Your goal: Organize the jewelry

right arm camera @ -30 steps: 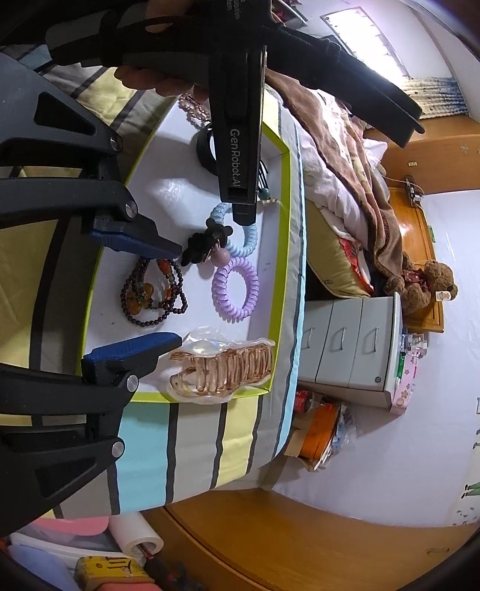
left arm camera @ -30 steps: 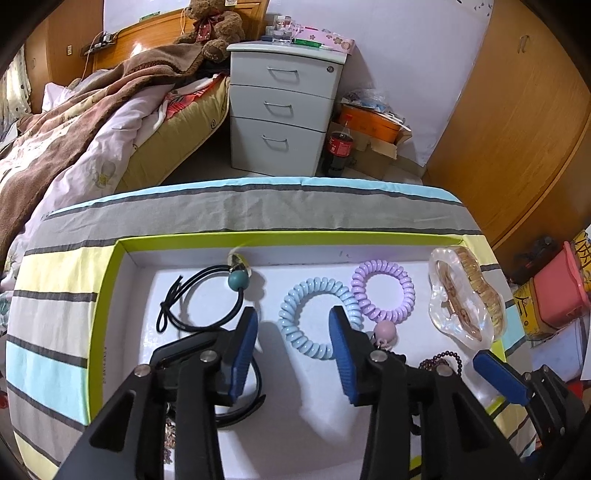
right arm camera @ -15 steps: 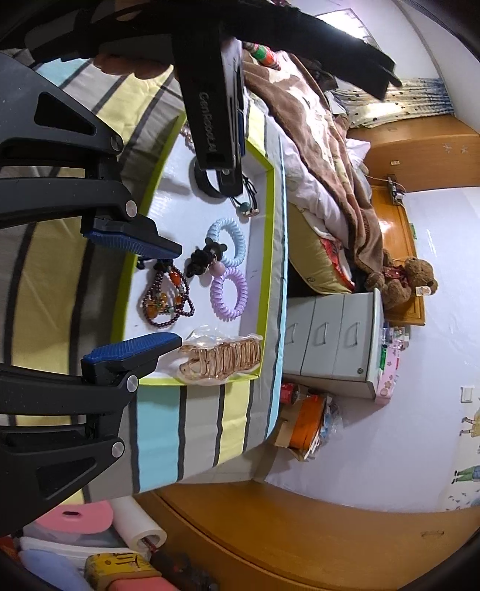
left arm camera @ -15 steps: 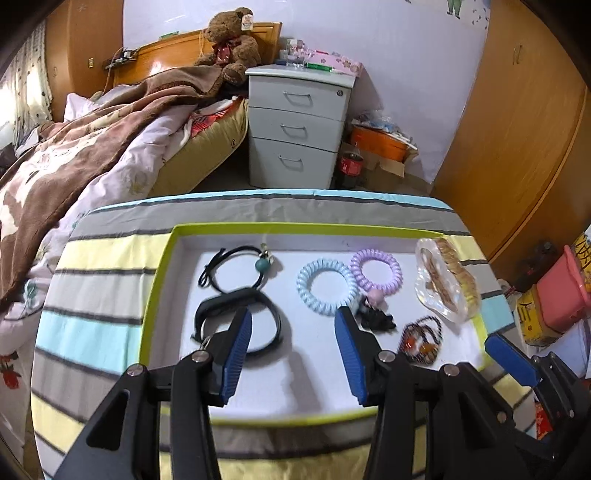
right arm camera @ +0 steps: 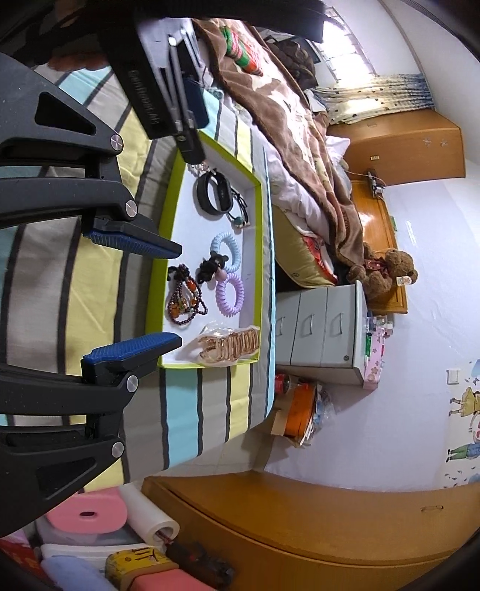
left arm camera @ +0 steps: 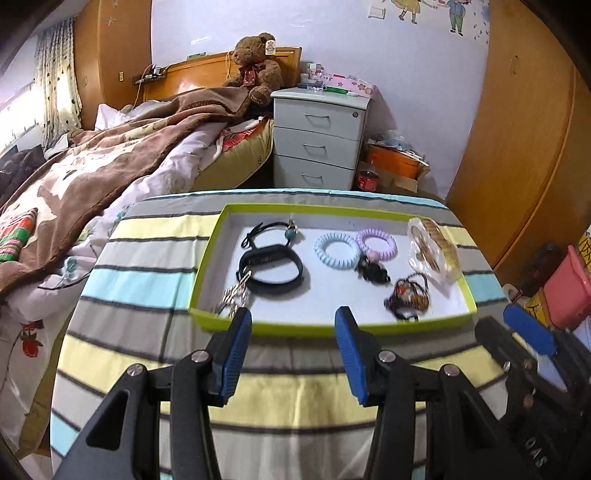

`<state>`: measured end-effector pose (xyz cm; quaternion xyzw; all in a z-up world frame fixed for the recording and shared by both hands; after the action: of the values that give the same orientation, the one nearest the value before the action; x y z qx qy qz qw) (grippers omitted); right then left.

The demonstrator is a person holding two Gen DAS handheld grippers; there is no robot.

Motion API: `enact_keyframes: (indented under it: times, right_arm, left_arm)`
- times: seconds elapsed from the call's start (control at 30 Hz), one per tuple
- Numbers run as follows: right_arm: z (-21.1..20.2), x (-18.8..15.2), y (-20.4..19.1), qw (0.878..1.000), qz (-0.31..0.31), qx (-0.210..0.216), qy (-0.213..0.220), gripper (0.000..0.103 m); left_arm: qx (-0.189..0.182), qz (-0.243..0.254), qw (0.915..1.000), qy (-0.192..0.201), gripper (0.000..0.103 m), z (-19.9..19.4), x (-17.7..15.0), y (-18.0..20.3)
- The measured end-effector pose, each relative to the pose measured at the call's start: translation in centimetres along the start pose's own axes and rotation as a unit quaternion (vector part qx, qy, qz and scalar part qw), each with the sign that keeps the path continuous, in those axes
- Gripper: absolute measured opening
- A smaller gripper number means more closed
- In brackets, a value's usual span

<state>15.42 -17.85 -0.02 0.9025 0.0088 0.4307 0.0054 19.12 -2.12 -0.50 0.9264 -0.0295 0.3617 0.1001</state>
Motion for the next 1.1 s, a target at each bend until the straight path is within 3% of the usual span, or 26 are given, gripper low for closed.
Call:
enact_keyframes:
  times: [0.43,1.1]
  right_arm:
    - [-2.1,-1.7,-0.3,1.0,0.012,0.007,0.01,0.043]
    - [-3.4,-2.7,-0.4,1.0,0.021,0.01,0.02,0.043]
  left_arm:
    - [0.016,0.017,0.9994,0.026,0.049,-3.6,-3.7,0.9]
    - [0.031,0.017,0.9988,0.035,0.049,-5.0,-5.3,1.0]
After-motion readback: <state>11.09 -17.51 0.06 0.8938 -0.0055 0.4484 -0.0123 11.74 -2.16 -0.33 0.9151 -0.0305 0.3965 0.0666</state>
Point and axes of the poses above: each gripper's, at about its wrist camera, not at the fingertips, and z roughly the way its jaws point, y to its right, x to its top, the point moved 4 cm from there along z, roughly the way its jaws point, and after that the axes turned 9 degrees about -x, right-handed, at the moved point
